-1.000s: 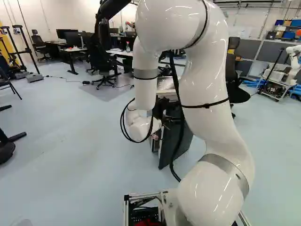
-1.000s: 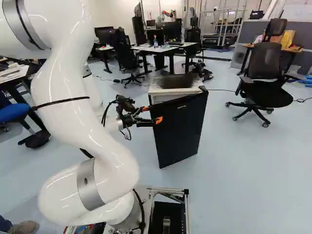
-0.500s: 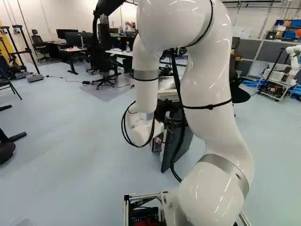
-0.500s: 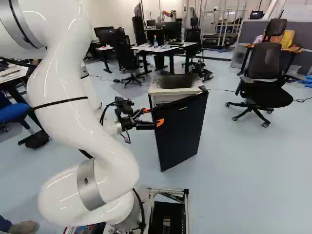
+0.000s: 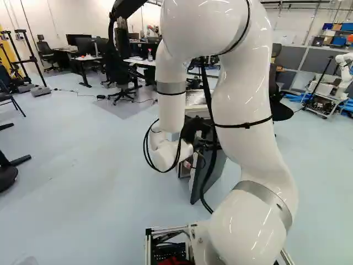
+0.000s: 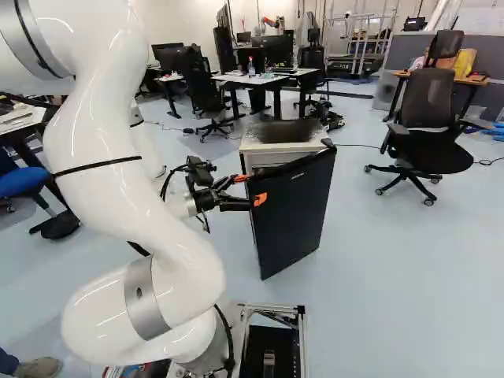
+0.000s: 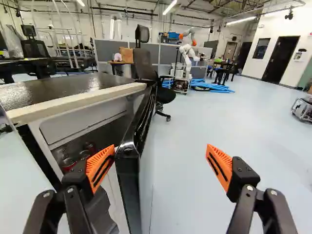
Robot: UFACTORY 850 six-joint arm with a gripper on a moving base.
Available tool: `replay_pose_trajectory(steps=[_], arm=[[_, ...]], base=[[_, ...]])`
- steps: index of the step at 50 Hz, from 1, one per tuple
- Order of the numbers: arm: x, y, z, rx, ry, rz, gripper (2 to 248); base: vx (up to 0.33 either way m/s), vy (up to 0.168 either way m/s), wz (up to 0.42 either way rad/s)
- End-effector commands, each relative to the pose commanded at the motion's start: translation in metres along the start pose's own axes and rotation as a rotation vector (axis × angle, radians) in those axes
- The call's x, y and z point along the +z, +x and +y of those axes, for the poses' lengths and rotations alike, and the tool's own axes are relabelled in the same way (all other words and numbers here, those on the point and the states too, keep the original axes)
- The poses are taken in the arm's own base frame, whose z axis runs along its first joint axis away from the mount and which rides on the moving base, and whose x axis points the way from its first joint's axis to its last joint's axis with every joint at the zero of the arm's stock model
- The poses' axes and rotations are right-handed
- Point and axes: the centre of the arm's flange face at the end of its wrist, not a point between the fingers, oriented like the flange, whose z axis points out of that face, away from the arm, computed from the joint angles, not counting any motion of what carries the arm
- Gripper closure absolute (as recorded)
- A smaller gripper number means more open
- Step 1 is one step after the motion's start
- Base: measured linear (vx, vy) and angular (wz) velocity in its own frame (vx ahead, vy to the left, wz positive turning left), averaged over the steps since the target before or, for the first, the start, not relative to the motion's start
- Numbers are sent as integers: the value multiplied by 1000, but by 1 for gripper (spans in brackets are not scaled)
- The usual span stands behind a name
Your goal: Grab a drink from the fridge
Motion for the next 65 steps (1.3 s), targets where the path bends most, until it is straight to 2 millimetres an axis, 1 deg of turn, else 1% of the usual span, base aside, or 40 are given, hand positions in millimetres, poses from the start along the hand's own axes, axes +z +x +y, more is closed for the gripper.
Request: replay_pose_trajectory(steps=[36,65], arm=[[0,0,10,15,-109,0,3],[8,0,17,43,-239,-17,3]], base=[[0,0,0],[0,0,0]])
